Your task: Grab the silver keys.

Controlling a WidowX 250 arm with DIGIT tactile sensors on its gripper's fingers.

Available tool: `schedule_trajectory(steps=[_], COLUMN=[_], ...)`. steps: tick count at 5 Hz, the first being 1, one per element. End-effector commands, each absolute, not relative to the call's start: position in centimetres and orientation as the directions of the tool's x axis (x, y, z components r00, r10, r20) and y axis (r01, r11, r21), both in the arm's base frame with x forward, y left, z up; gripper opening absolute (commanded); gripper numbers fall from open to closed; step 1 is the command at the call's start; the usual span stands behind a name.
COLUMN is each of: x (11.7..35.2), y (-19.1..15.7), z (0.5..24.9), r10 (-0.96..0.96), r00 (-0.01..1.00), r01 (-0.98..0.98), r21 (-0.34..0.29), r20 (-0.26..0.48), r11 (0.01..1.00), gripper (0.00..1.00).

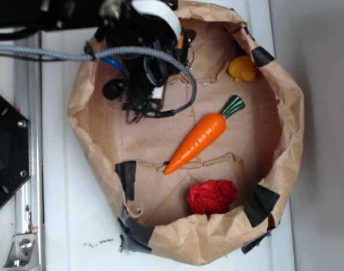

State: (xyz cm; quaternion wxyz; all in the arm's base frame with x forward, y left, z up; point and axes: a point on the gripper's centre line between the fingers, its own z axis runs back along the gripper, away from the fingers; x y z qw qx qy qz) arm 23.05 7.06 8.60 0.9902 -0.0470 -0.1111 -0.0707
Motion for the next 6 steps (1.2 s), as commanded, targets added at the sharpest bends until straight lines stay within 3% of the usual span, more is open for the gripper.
schedule_trajectory(steps=[1,2,4,5,6], x=[24.6,24.6,25.3,24.9,24.8], y=[8.8,9.0,9.6,10.1,10.2], z=[9.4,8.5,6.4,5.6,5.3], r10=[-0.150,-0.173,-0.221,-0.249,-0.257], r00=[0.951,0.949,0.939,0.951,0.952], r01=[0.150,0.166,0.192,0.234,0.245], r21=[0.021,0.051,0.132,0.102,0.090], r20=[0.270,0.262,0.264,0.185,0.165], r11=[0.988,0.985,0.972,0.967,0.965], gripper=[0.00,1.00,1.00,1.00,1.00])
